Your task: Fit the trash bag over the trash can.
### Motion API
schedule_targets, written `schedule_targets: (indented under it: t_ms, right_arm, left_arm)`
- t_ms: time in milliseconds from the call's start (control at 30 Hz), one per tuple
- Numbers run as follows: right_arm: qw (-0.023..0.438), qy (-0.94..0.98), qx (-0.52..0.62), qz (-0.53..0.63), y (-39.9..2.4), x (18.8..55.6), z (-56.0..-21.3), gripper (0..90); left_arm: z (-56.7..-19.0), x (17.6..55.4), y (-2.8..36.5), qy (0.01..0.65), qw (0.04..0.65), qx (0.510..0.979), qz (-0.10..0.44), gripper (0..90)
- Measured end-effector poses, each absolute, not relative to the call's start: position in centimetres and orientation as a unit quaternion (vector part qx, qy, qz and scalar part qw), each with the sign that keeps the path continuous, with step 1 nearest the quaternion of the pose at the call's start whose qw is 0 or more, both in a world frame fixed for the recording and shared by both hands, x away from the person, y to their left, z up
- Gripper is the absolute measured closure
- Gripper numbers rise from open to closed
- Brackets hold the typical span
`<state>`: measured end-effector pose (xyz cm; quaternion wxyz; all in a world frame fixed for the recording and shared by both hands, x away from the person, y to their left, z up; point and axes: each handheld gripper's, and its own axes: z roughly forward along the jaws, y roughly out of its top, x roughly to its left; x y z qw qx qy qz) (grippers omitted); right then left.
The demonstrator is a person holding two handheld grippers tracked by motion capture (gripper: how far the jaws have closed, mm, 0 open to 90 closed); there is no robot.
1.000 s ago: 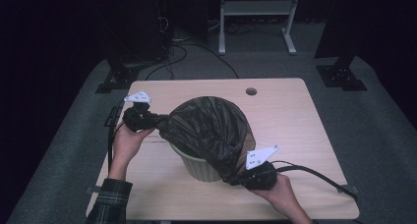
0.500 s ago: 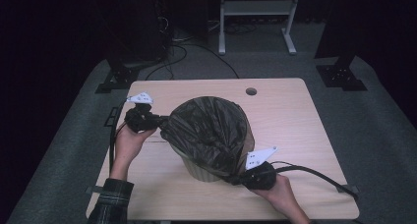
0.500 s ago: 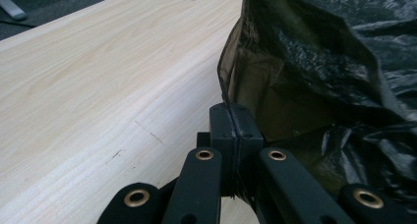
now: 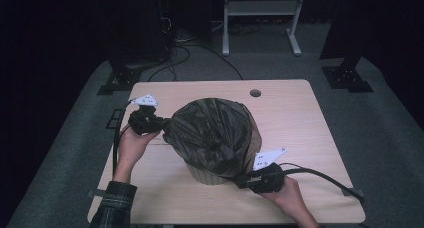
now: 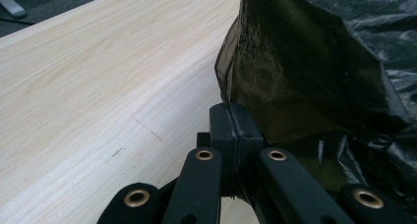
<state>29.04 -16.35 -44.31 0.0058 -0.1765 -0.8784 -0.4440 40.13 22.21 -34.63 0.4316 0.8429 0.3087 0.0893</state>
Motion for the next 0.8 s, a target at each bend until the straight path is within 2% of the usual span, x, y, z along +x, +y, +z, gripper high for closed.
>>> schedule_targets:
  t_ms: [133, 433, 567, 800]
  right_arm:
    - [-0.003, -0.865, -0.171, -0.472, -17.5, 28.1, -41.7, 64.6]
    - [-0.026, -0.817, -0.154, -0.554, -19.5, 26.8, -34.9, 63.2]
    - [-0.032, -0.804, -0.141, -0.577, -18.0, 27.0, -32.0, 60.6]
    - [-0.028, -0.808, -0.124, -0.576, -13.8, 28.2, -30.1, 57.5]
  left_arm:
    - [-34.4, 40.0, 22.5, 0.31, 0.437, 0.84, 0.091, 89.8]
    - [-34.1, 39.9, 22.4, 0.308, 0.438, 0.84, 0.093, 89.8]
    - [-34.0, 39.9, 22.3, 0.306, 0.437, 0.84, 0.093, 89.8]
    - [-33.9, 39.8, 22.3, 0.305, 0.437, 0.841, 0.093, 89.7]
